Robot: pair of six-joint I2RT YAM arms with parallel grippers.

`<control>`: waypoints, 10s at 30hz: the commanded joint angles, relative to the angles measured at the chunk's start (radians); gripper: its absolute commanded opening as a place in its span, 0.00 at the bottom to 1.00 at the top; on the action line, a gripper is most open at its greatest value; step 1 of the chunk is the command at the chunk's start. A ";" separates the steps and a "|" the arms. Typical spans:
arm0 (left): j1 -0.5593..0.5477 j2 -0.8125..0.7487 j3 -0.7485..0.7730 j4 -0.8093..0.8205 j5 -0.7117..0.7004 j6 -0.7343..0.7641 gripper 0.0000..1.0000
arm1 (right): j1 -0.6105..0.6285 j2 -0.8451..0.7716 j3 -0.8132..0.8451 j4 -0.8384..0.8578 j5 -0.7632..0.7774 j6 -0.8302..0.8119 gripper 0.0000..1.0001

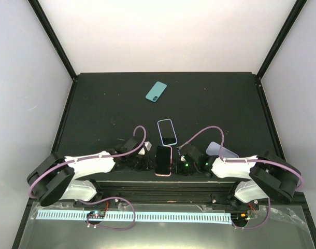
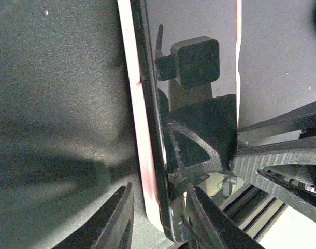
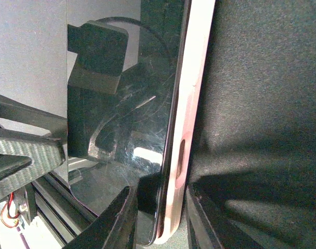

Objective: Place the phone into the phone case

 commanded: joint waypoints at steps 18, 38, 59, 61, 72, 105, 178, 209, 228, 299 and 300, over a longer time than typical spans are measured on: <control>-0.016 0.032 0.047 0.118 0.039 -0.028 0.14 | 0.008 -0.011 -0.045 0.061 0.025 0.022 0.31; -0.017 0.068 0.014 0.140 -0.016 -0.001 0.21 | 0.007 0.025 -0.027 -0.036 0.139 -0.038 0.15; -0.018 0.090 0.014 0.153 0.029 0.021 0.24 | 0.006 0.051 -0.024 0.061 0.073 -0.027 0.27; -0.018 0.072 0.025 0.161 0.047 0.022 0.20 | 0.006 0.047 -0.025 0.062 0.078 -0.025 0.27; -0.025 0.094 0.031 0.174 0.006 0.052 0.13 | 0.006 0.007 -0.058 0.094 0.101 -0.007 0.30; -0.027 0.068 -0.052 0.161 -0.002 0.018 0.24 | -0.060 0.016 -0.176 0.694 -0.118 0.237 0.31; 0.524 -0.689 -0.162 0.718 0.732 -0.395 0.54 | -0.020 -0.255 -0.119 1.105 -0.477 0.266 0.01; 0.517 -0.746 -0.084 0.484 0.664 -0.355 0.02 | 0.027 -0.220 -0.096 1.120 -0.420 0.293 0.01; 0.516 -0.736 -0.096 0.433 0.643 -0.383 0.03 | 0.029 -0.262 -0.096 0.990 -0.352 0.278 0.03; 0.443 -0.753 -0.157 0.349 0.626 -0.399 0.70 | 0.027 -0.389 -0.053 0.734 0.020 0.275 0.03; 0.431 -0.748 -0.155 0.354 0.619 -0.399 0.70 | 0.028 -0.385 -0.051 0.735 0.024 0.278 0.03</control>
